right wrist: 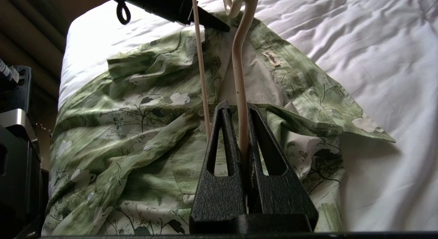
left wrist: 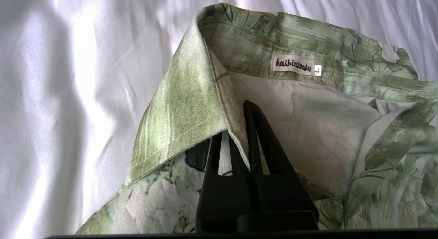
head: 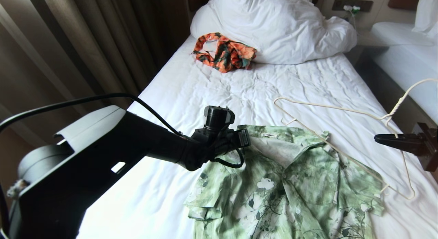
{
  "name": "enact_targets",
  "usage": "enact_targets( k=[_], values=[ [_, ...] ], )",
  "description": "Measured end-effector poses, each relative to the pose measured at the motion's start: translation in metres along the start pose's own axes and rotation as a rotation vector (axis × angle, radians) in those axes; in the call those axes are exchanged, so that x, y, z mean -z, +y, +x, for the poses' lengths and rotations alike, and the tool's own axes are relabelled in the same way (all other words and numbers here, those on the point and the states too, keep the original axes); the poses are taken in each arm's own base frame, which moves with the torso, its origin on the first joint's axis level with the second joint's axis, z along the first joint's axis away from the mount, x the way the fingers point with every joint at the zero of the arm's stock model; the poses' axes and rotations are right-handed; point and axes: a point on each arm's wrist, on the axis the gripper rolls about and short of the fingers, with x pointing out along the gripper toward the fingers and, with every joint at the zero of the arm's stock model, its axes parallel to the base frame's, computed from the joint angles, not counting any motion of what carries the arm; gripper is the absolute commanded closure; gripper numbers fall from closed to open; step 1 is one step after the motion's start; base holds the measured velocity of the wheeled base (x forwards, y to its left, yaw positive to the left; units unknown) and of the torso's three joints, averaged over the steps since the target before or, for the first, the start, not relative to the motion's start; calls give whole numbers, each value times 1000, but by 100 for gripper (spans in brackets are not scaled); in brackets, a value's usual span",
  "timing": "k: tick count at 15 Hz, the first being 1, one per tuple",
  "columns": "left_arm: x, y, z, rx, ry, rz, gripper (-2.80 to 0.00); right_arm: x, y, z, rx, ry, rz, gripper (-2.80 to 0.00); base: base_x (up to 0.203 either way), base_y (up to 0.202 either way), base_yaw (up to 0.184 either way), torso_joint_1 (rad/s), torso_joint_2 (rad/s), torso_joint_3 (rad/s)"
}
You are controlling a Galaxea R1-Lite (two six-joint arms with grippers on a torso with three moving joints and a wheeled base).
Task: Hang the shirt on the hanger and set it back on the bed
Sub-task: Lift the shirt and hanger, then hook one side of the shirt onto the hanger
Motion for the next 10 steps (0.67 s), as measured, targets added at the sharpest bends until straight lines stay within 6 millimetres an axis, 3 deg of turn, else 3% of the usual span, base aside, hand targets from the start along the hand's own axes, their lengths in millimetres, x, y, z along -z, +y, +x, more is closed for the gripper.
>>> enact_targets(
  k=[10],
  values=[
    [-47,-31,-98,24,-11,44,0,11,-15,53,-21,113,103,0,0,0,0,0,0,0]
  ],
)
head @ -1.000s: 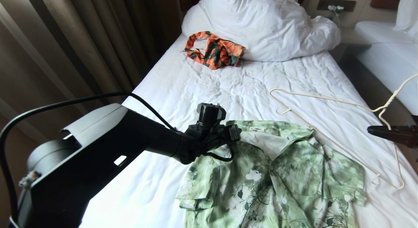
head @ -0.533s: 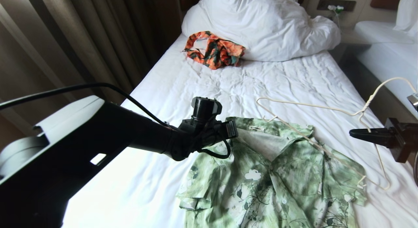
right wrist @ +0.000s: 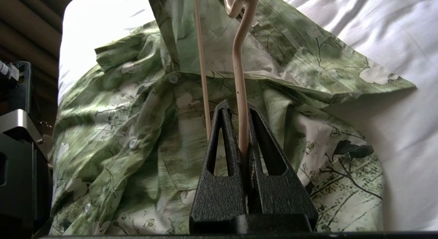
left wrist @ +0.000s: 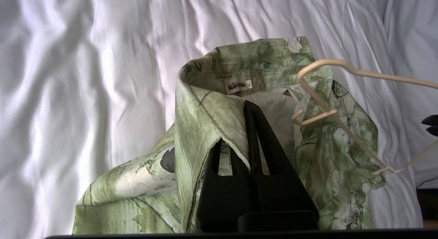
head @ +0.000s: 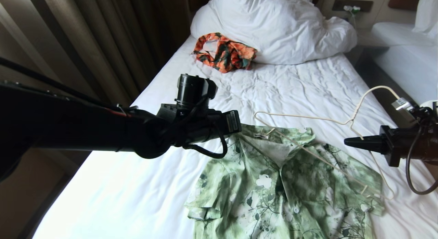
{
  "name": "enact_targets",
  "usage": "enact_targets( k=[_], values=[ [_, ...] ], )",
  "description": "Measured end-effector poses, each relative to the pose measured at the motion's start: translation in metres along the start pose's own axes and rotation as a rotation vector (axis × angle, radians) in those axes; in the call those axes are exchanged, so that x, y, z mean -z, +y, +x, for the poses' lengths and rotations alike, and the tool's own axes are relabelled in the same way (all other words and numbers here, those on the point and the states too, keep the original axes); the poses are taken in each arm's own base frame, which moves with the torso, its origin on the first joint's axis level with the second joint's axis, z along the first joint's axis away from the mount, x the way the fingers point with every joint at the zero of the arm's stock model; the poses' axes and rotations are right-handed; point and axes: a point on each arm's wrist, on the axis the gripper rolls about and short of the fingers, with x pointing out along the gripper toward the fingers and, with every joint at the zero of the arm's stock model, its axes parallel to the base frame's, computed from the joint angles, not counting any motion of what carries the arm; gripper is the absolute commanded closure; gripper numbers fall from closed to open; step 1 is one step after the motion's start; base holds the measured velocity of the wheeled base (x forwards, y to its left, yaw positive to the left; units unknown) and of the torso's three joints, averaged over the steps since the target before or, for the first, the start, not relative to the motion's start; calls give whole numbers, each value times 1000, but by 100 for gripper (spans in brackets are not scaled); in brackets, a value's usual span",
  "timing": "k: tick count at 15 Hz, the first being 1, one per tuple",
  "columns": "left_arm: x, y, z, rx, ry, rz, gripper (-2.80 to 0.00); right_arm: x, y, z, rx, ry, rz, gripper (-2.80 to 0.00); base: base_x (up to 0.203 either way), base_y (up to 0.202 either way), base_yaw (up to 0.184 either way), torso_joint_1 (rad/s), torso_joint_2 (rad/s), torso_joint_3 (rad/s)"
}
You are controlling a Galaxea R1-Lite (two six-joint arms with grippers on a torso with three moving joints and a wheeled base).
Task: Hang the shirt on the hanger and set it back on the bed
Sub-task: Hook one side of the shirt onto the hanger
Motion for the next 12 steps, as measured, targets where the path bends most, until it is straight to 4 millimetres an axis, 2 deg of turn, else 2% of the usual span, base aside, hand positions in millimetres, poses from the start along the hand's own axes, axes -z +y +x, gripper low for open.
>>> enact_targets(
  k=[5,9,12],
  values=[
    [-10,-12,-15,9,-51,29,0,5,9,20,-35,36,10,0,0,0,0,0,0,0],
    [-15,-17,-19,25,-73,68,0,14,21,24,-50,62,12,0,0,0,0,0,0,0],
    [-12,-36,-23,71,-75,87,0,10,29,35,-88,65,-3,0,0,0,0,0,0,0]
  ],
)
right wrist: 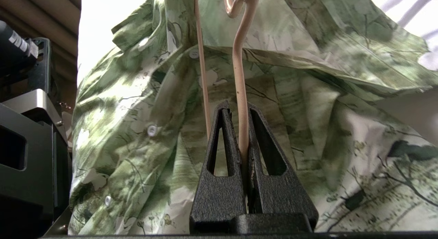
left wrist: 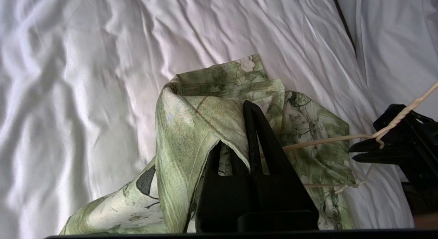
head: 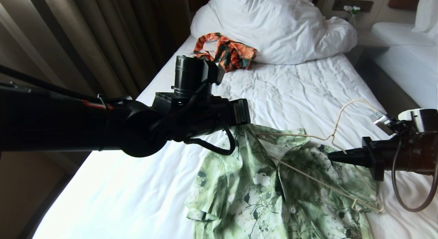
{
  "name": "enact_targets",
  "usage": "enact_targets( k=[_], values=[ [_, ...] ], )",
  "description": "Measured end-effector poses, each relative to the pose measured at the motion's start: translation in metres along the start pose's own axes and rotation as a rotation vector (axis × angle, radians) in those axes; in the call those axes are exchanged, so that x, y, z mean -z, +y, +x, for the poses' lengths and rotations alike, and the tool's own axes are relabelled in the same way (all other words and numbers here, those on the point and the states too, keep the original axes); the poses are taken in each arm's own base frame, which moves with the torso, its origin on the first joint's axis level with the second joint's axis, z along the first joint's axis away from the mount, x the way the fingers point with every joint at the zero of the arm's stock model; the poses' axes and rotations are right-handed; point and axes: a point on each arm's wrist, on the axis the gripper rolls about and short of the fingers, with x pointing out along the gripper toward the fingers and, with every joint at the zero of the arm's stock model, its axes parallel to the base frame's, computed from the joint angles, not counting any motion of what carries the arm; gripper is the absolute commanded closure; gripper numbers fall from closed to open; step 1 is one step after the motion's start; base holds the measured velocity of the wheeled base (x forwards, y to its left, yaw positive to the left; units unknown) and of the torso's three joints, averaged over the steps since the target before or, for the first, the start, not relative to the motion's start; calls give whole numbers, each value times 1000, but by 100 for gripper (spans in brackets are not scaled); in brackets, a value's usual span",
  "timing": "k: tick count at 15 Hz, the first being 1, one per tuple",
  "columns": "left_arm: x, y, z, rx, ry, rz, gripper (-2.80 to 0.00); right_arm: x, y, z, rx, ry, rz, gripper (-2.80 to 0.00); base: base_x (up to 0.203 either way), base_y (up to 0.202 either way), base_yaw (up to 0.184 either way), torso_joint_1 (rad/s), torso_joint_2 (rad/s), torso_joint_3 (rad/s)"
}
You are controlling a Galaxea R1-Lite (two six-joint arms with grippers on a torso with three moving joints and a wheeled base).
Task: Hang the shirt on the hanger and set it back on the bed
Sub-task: Hook one side of the shirt onto the hanger
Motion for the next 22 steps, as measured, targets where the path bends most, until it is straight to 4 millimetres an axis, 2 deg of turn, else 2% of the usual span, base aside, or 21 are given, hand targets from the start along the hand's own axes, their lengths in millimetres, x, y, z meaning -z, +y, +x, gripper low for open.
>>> enact_targets(
  k=[3,6,10,13,18,22],
  values=[
    [0,-27,-5,70,-13,21,0,-14,15,18,-70,-2,-42,0,0,0,0,0,0,0],
    [3,-55,-16,136,-18,55,0,-33,33,28,-122,-20,-80,0,0,0,0,0,0,0],
    [17,-115,-56,186,18,109,0,-64,55,22,-146,-62,-70,0,0,0,0,0,0,0],
    [16,-147,-84,221,-7,123,0,-75,67,19,-162,-78,-72,0,0,0,0,0,0,0],
    [14,-165,-86,257,-12,127,0,-83,87,22,-214,-87,-66,0,0,0,0,0,0,0],
    [26,-170,-86,261,17,173,0,-90,96,19,-225,-98,-75,0,0,0,0,0,0,0]
  ],
)
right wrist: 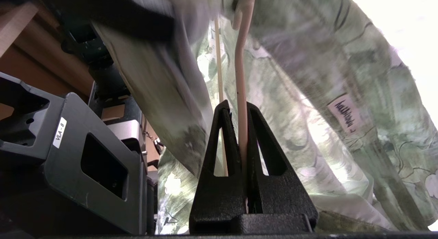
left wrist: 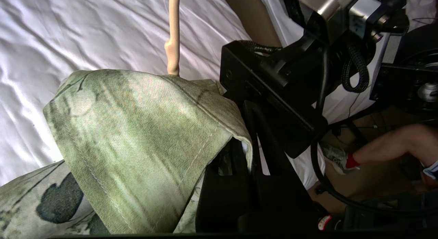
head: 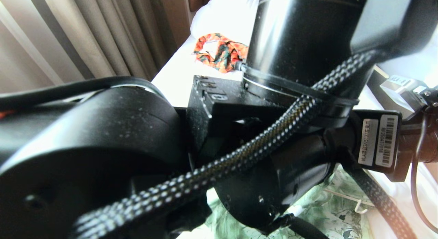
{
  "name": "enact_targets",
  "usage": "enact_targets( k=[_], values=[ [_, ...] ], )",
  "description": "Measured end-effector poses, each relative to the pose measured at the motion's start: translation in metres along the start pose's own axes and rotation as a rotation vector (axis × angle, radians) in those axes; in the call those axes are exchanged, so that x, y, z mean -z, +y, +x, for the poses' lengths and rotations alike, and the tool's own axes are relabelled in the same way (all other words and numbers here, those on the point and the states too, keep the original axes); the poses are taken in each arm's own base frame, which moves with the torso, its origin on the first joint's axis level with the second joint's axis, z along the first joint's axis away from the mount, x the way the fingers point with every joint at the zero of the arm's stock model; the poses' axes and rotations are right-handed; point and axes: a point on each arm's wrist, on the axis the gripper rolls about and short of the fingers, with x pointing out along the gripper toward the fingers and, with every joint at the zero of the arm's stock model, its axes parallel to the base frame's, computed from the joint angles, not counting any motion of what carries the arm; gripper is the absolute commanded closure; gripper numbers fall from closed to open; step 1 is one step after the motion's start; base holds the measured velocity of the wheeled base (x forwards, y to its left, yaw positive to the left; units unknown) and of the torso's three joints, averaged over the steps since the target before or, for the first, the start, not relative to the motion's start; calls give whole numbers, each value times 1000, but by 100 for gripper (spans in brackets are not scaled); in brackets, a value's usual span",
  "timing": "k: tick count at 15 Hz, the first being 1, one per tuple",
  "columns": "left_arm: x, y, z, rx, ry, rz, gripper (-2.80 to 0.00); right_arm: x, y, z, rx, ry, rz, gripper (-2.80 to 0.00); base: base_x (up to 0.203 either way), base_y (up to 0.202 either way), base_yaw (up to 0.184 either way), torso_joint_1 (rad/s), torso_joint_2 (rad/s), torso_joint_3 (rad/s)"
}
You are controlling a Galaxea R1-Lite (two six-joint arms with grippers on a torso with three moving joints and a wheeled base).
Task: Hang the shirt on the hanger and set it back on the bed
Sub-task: Hook one side of the shirt onto the hanger
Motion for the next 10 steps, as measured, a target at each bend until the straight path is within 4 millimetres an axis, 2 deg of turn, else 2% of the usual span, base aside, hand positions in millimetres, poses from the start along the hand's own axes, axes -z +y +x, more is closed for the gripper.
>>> enact_targets(
  k=[1,5,10],
  values=[
    [4,-2,0,-8,16,10,-280,-1,1,-1,1,-2,-5,0,0,0,0,0,0,0],
    [15,-12,-4,2,55,31,-280,-2,1,0,1,-2,-7,0,0,0,0,0,0,0],
    [11,-16,-23,32,51,34,-280,4,-5,3,1,7,13,0,0,0,0,0,0,0]
  ],
)
